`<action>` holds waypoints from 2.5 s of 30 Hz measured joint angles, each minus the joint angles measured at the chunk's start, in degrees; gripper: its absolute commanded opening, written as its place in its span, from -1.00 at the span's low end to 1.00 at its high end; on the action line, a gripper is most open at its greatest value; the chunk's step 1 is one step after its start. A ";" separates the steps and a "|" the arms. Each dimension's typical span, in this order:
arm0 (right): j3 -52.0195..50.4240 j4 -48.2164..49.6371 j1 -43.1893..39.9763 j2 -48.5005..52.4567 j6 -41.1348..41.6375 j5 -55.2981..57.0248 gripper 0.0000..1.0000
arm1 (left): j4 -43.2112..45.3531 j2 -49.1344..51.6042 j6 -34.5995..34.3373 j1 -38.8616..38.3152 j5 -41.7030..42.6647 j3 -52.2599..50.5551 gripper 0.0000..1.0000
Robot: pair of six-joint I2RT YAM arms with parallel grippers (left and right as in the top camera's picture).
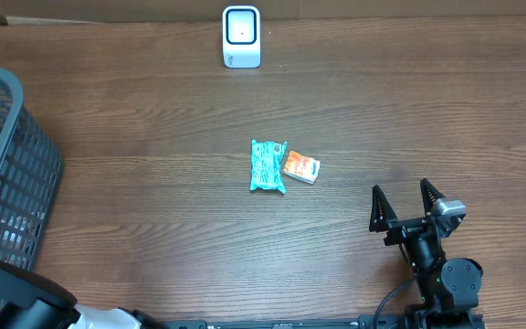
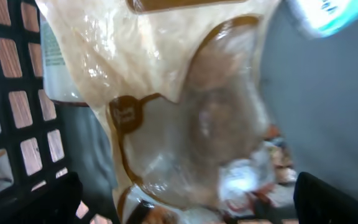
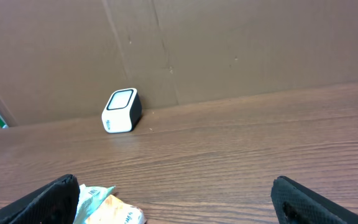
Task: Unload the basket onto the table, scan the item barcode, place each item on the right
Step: 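Reach the left gripper into the basket and grasp the clear bread bag, then place the bread bag left of the green packet with the left gripper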
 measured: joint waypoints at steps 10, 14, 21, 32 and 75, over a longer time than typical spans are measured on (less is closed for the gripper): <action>0.00 0.00 0.00 0.00 0.00 0.00 1.00 | 11.89 0.28 0.52 0.02 -1.86 -8.68 1.00; 0.00 -0.02 0.00 0.00 0.00 -0.02 1.00 | 16.20 0.42 -0.46 0.02 -1.84 -11.72 0.99; 0.00 -0.02 0.00 0.00 0.00 0.00 1.00 | 22.73 0.48 -1.55 0.11 -0.92 -15.67 0.86; 0.00 0.00 0.00 0.00 0.00 0.00 1.00 | 24.48 0.44 -2.58 0.07 0.39 -15.80 -0.91; 0.00 0.00 0.00 -0.02 -0.02 0.00 1.00 | -17.35 -4.96 18.10 -52.24 48.11 25.86 -0.91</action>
